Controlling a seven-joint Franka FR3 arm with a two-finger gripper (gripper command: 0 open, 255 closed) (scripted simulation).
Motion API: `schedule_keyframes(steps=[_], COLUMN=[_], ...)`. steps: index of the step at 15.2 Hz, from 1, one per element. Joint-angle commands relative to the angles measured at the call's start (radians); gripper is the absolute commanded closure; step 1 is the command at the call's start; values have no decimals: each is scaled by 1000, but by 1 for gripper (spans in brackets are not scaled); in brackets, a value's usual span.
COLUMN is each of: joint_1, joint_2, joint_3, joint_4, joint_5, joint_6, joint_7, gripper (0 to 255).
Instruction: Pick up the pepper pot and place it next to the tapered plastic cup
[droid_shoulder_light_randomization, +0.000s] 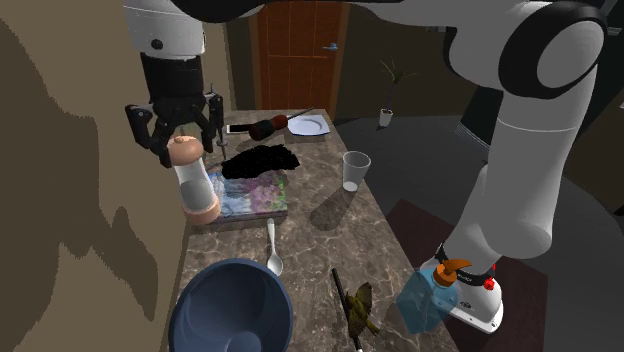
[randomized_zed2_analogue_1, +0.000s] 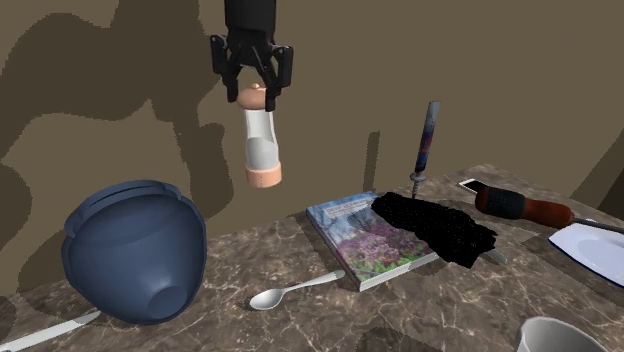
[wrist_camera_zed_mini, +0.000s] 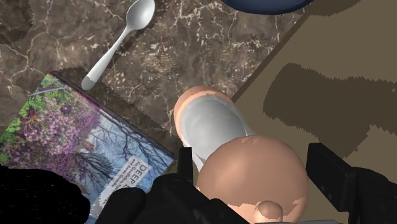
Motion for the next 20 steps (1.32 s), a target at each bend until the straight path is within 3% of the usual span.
schedule_keyframes(steps=[1, 14, 20], joint_1=[4, 58, -109], joint_2=[7, 98, -164], joint_3=[1, 4, -30], joint_4=[39, 342, 7], joint_5=[-3, -49, 86], joint_6=[-32, -249, -165], joint_7=[3, 33, -121], gripper=[255, 255, 255])
